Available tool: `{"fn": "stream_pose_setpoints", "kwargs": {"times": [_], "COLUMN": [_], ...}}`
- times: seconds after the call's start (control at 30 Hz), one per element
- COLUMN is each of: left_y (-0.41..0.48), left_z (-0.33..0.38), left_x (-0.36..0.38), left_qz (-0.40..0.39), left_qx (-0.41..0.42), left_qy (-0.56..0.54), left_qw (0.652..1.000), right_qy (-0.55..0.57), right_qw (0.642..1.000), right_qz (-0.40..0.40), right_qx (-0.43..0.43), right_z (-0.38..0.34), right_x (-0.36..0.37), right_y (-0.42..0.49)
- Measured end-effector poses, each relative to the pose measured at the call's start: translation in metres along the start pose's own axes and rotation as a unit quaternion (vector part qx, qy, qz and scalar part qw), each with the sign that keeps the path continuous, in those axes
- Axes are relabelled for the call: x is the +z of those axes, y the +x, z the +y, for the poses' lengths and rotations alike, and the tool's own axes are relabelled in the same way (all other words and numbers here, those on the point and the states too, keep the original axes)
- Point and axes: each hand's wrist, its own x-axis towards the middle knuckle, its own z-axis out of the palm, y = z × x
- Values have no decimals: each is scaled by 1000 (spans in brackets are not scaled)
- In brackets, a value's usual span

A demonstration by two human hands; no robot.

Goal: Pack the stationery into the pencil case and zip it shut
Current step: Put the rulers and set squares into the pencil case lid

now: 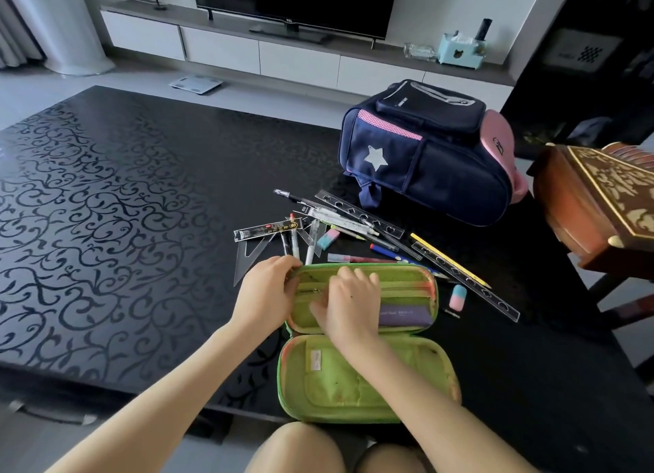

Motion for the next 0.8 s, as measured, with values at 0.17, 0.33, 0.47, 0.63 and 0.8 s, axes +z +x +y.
{"fn": "stream_pose_setpoints", "kwargs": {"times": [0.17,0.33,0.47,0.63,0.8], "left_y": [-1,2,-1,-12,-13], "left_z": [-5,-5,8,25,26], "left_x": [1,4,12,31,44], "left_qz": [-10,-38,2,-68,-72], "left_qx": [44,39,99,174,90], "left_qy": [37,69,169,242,287], "left_qw": [998,996,981,952,951], "right_qy": [-55,-85,-68,-54,50], "right_qw": [997,994,995,984,996], "right_qz": [35,50,-69,-165,-66], "right_qx": [30,46,-39,-30,-35], "right_z": [61,132,130,128,132], "right_x": [-18,-43,-38,-39,-66], "right_y": [-1,-12,-21,-17,-24]}}
